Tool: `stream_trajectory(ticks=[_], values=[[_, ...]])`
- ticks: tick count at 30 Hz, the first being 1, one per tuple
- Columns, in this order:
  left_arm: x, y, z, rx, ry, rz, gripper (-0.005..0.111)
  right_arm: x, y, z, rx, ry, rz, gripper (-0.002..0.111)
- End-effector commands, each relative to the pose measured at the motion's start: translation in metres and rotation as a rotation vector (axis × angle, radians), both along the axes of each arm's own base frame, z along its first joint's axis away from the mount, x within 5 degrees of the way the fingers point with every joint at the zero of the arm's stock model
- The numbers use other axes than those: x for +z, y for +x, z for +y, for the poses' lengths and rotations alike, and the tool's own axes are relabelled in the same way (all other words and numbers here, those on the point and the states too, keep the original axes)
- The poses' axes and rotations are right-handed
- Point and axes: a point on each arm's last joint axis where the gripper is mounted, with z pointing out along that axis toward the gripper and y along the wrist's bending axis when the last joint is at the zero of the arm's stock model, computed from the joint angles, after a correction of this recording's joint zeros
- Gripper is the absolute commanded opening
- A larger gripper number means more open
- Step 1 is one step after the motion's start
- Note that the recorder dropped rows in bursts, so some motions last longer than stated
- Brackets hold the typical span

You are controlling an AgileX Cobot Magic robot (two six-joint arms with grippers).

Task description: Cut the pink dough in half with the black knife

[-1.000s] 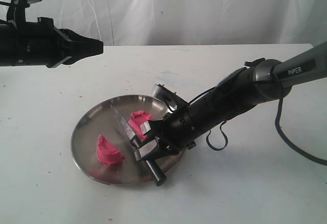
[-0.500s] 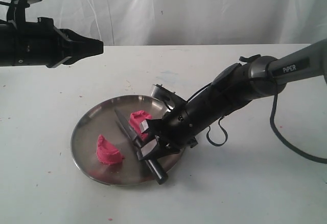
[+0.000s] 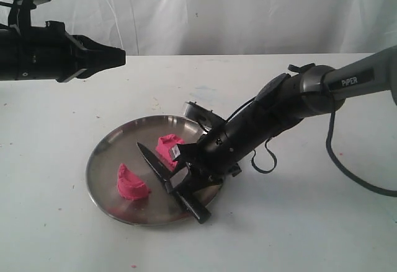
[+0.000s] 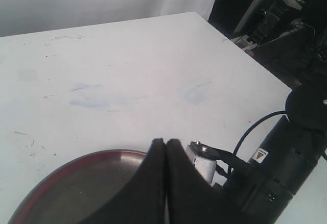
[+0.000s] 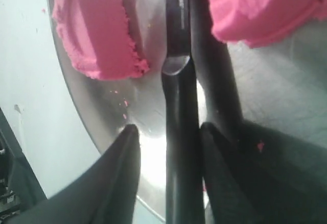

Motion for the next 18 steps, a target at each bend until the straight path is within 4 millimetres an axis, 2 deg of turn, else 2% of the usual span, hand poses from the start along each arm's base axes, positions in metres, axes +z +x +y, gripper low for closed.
stream_trajectory(ticks=[1,4,8,12,18], values=[[0.004,-0.003,-0.002,-0.004,-0.032,-0.007,0.000,0.022,0.005,-0.002,0.022,-0.034,-0.108,0.047],[0.004,-0.003,-0.002,-0.002,-0.038,-0.007,0.000,0.031,0.005,-0.010,0.038,-0.121,-0.161,0.047],[0.004,-0.003,-0.002,-0.001,-0.040,-0.005,0.000,0.056,0.002,-0.012,0.030,-0.106,-0.228,0.043],[0.004,-0.003,-0.001,-0.001,-0.031,-0.010,0.000,0.094,-0.010,-0.022,-0.032,-0.089,-0.361,0.024],[0.004,-0.003,-0.001,-0.001,-0.031,-0.010,0.000,0.132,-0.035,-0.040,-0.163,-0.060,-0.504,0.006]])
